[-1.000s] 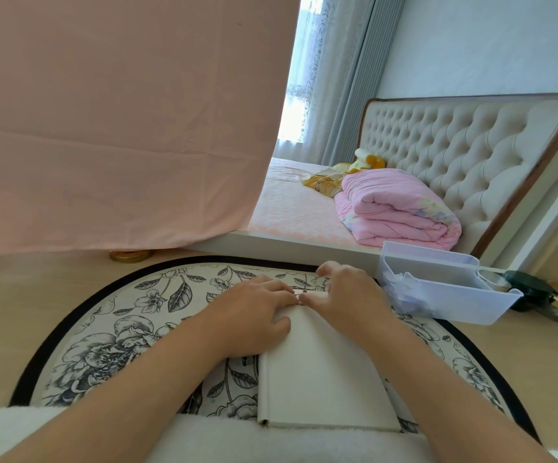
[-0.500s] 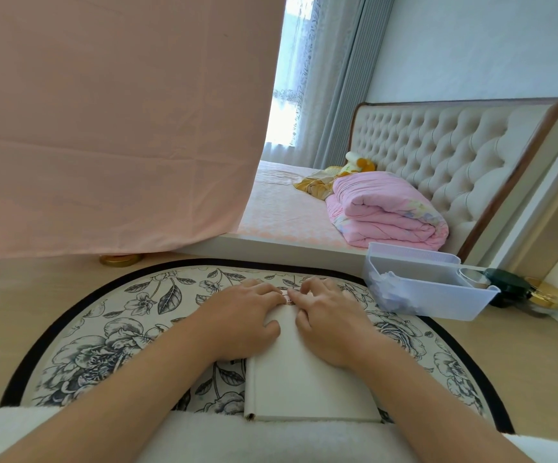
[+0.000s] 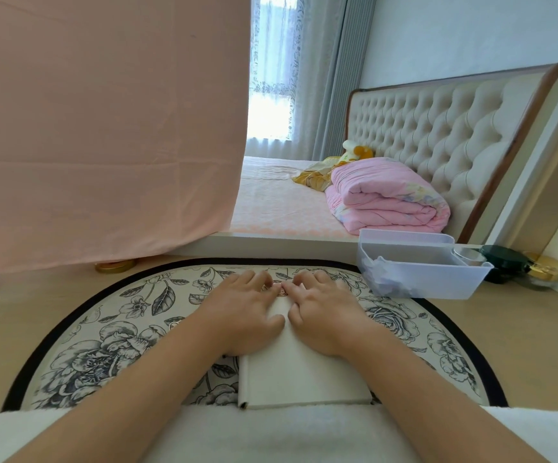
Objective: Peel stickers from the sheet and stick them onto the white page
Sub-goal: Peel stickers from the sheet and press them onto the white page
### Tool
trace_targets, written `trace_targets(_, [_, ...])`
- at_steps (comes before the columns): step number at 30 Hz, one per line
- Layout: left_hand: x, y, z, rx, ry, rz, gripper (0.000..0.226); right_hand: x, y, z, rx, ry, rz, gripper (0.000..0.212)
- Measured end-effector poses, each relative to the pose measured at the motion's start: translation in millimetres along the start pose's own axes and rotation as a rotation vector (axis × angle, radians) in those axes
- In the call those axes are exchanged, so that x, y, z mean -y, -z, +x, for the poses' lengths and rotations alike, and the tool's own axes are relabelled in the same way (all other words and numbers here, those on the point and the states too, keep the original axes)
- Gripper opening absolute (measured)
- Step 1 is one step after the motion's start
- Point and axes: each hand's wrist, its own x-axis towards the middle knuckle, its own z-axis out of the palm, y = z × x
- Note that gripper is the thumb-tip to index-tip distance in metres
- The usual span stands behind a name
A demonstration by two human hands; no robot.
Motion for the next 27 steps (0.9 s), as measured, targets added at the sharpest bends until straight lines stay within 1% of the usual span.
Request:
trace_targets(3, [-0.7,-1.6,-6.5,-0.021,-0.013,0.019,0.079,-1.4,0.9,1.0,0.013,0.008,0.001,0.057])
trace_targets(4, [-0.4,-0.3,-9.3,-0.027,-0.033,0.017,0.081,-1.5,0.9,1.1,0.014,0.011,-0.002,0.057])
trace_targets(7, [4.3,4.8,-16.0,0.003,-0.057,-0.069,0.062,-1.5,0.2,1.2,0.015,0.007,-0.016,0.057])
trace_targets(10, [3.8,7.1,-17.9,0.016,-0.056,-0.094,0.061,-0.8,0.0,0.2,-0.022,0.023,-0.037,0.056])
trace_targets(12, [3.0,3.0,-16.2,0.015,-0.051,-0.100,0.069,-0.7,0.3,-3.2,-0.074,0.074,-0.061,0.057])
trace_targets(14, [3.4,-1.6,-15.1,0.007,-0.049,-0.094,0.081,0.1,1.0,-7.0,-0.099,0.148,-0.074,0.065])
trace_targets(15, [4.5,-4.5,-14.4,0.004,-0.043,-0.096,0.084,0.7,1.4,-9.2,-0.094,0.171,-0.062,0.070])
trace_targets(17, [5.7,-7.4,-13.8,-0.001,-0.028,-0.114,0.080,0.1,1.9,-12.5,-0.073,0.171,-0.010,0.073])
trace_targets(19, [5.5,-6.0,-14.1,0.008,-0.018,-0.125,0.068,-3.1,2.5,-15.4,-0.084,0.170,0.006,0.070])
trace_targets(21, [4.8,-3.3,-14.5,0.012,-0.009,-0.137,0.058,-6.6,2.9,-18.4,-0.097,0.171,-0.008,0.057])
trace_targets(23, [5.1,-2.2,-15.2,0.002,-0.003,-0.150,0.055,-8.6,2.6,-19.8,-0.110,0.168,-0.016,0.045])
trace_targets(25, [5.2,-2.3,-15.8,-0.008,0.001,-0.175,0.054,-8.6,1.9,-20.0,-0.122,0.169,-0.016,0.044])
trace_targets(27, [5.2,-2.4,-16.5,-0.005,0.000,-0.199,0.054,-7.2,1.7,-17.9,-0.111,0.158,0.000,0.049])
